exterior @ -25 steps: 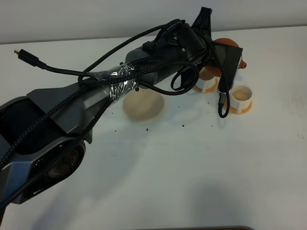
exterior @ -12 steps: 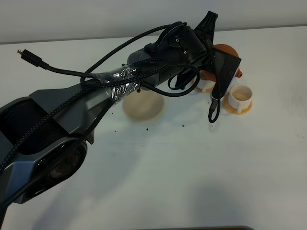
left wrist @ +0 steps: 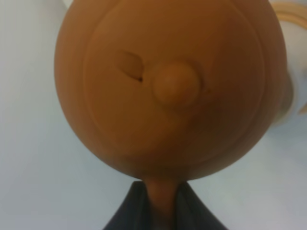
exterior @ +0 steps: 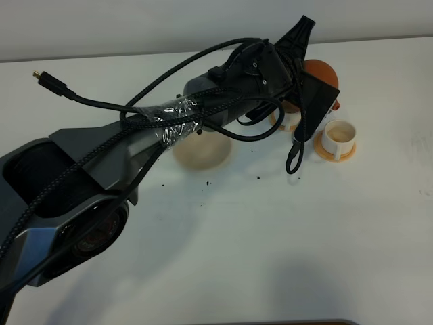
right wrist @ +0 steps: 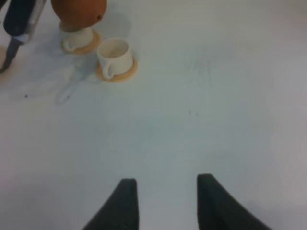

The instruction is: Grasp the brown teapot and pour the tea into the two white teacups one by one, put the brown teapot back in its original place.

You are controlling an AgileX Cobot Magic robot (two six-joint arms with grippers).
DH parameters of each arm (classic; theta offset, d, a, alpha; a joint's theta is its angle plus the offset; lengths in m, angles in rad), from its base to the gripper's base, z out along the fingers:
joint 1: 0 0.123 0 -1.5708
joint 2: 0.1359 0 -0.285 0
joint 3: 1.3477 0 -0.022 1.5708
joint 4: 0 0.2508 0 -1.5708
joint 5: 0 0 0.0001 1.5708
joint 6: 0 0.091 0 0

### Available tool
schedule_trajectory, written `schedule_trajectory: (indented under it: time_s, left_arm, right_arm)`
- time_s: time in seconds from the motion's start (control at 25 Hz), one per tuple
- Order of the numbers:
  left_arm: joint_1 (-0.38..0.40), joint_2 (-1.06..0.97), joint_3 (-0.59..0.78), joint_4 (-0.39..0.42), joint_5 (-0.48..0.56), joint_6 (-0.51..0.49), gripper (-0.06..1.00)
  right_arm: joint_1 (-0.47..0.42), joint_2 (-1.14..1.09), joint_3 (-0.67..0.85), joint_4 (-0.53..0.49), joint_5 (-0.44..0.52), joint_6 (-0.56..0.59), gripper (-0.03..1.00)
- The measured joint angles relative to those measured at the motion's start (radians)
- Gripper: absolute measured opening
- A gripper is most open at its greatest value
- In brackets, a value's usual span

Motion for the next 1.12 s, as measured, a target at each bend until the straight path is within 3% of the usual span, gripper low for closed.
schedule_trajectory:
  time_s: [0.32, 1.12]
  left_arm:
    - [-0.017, 0.011, 0.000, 0.033, -0.055, 0.009, 0.11]
    - [-0.017, 0.011, 0.000, 0.111, -0.058, 0.068, 0.11]
  right_arm:
    - [0.000, 0.000, 0.000, 0.000, 0.000, 0.000, 0.29]
    - [0.000, 0.000, 0.000, 0.000, 0.000, 0.000, 0.29]
